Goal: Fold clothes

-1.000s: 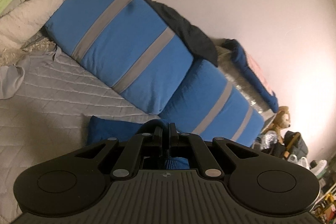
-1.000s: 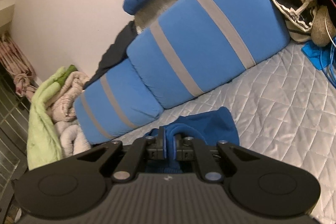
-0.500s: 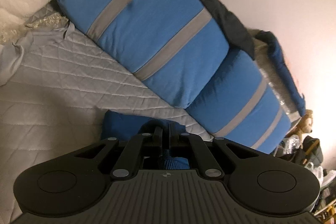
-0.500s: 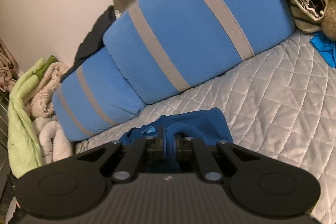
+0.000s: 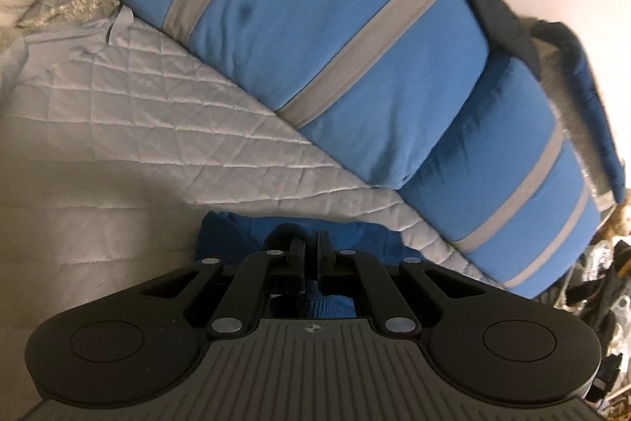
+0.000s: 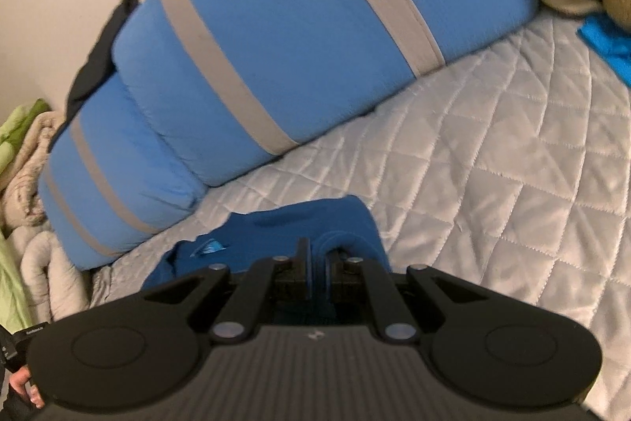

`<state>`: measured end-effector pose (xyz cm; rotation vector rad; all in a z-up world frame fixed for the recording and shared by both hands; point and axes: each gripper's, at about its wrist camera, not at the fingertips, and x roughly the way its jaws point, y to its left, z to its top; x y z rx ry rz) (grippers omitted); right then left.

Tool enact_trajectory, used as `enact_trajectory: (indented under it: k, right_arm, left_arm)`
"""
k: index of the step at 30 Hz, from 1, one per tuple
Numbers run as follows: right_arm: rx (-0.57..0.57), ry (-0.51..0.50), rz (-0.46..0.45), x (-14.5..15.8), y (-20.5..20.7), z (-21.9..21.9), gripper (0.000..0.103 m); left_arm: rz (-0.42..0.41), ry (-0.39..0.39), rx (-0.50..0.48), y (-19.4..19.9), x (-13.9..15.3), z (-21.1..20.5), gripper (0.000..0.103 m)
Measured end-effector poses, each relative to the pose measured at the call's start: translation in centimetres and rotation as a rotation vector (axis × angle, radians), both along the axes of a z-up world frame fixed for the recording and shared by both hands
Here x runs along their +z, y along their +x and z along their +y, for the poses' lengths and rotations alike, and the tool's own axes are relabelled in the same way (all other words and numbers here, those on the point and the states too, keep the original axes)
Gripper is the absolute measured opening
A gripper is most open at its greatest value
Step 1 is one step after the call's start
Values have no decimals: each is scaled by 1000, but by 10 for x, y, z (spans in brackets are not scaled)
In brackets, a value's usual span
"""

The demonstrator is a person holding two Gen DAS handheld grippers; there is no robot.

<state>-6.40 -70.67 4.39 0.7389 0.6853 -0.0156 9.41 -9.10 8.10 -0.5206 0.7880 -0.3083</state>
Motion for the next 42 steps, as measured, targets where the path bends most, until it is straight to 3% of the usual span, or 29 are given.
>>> enact_trajectory:
  k: [10, 16, 19, 21, 22, 24, 27, 32, 40, 41, 42]
  right_arm:
    - [-15, 13, 32, -21, 25, 0, 7]
    - [19, -12, 21, -19, 32, 3, 8]
    - [32, -22, 27, -19, 32, 3, 14]
    - [31, -15, 29, -19, 29, 2, 40]
    - [29, -8, 26, -17, 25, 2, 46]
    - [37, 0, 21, -14, 18, 2, 67]
    - [58, 11, 18, -10, 7, 2, 79]
    - [106, 58, 30, -14, -8, 3, 79]
    - [168, 40, 59, -21, -15, 24, 75]
    - [164, 24, 79, -22, -14, 27, 70]
    - [159, 7, 101, -23, -13, 30, 59]
  left_arm:
    - [76, -21, 57, 21, -36, 5, 6]
    - [62, -8, 85, 14, -32, 2, 6]
    - [83, -30, 78, 17, -34, 4, 7]
    - [106, -62, 72, 18, -36, 7, 10]
    - [113, -74, 67, 17, -36, 9, 14]
    - [112, -85, 52, 13, -34, 12, 34]
    - [119, -112, 23, 5, -33, 18, 43]
    - [164, -169, -36, -7, -40, 23, 43]
    - [189, -45, -104, -15, -40, 4, 41]
    - [192, -30, -112, -16, -39, 2, 39]
    - [195, -14, -121, -17, -39, -1, 24]
